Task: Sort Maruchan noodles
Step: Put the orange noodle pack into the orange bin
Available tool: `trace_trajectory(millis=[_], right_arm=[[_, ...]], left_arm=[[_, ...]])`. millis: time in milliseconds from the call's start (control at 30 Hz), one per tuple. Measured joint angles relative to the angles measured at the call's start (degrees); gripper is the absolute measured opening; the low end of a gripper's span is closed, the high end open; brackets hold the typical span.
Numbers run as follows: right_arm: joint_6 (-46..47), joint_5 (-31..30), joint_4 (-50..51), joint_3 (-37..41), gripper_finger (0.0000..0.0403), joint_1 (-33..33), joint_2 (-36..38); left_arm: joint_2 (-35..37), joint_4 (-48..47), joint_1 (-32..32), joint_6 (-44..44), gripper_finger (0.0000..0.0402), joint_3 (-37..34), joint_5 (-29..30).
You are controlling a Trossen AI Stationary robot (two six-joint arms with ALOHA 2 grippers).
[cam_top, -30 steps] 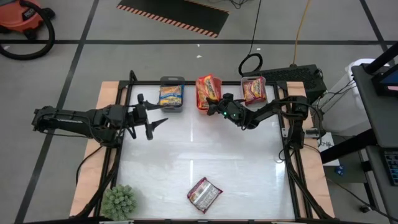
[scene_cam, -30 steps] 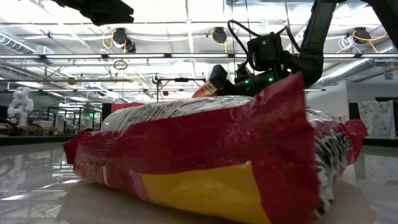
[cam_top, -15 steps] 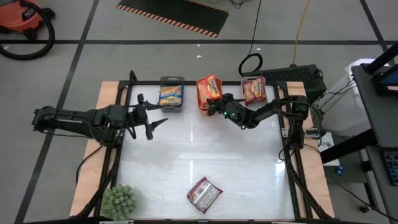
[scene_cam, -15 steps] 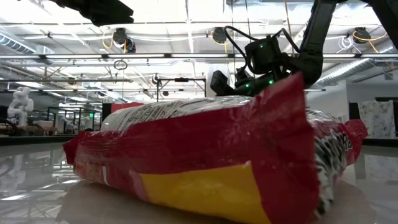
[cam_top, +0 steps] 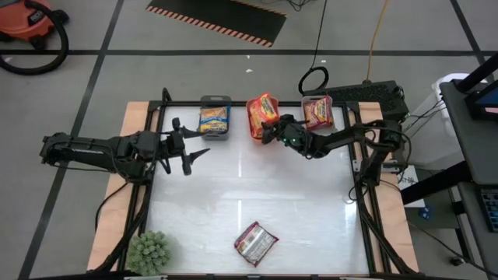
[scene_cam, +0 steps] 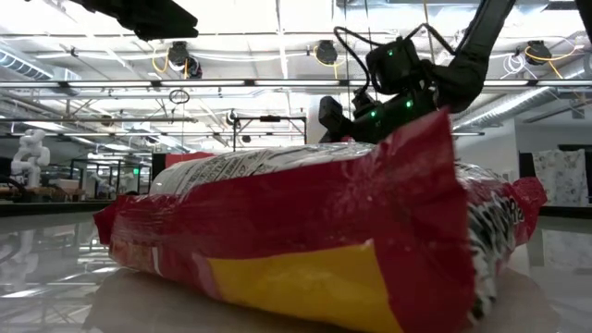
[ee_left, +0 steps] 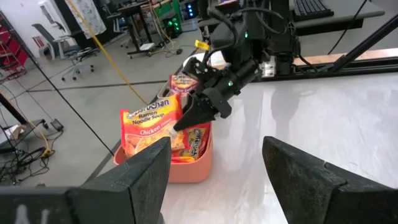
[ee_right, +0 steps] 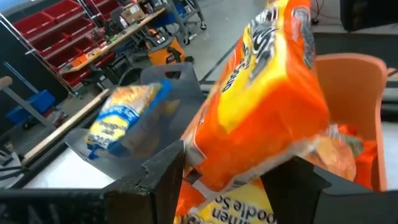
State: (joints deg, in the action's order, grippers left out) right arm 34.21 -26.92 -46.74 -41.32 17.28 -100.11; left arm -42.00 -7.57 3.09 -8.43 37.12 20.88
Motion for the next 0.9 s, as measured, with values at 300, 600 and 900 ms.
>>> trace_trajectory(millis=[300,600,900], right_arm=[[-2.3,0.0,4.3,0.0,0.0194,0.1,4.2],[-3.4,0.3,10.0,0.0,0.0194,-0.1,6.6],[-5.9,4.6,15.7,0.0,0.0194,-0.1,14.4]], left_arm=[[0.0,0.0,0.0,0.1,0.0259,0.0,0.0],[0.0,0.1,0.0,0.1,0.0259,0.0,0.0],[0.0,0.1,0.0,0.6,0.0259,0.0,-1.6]])
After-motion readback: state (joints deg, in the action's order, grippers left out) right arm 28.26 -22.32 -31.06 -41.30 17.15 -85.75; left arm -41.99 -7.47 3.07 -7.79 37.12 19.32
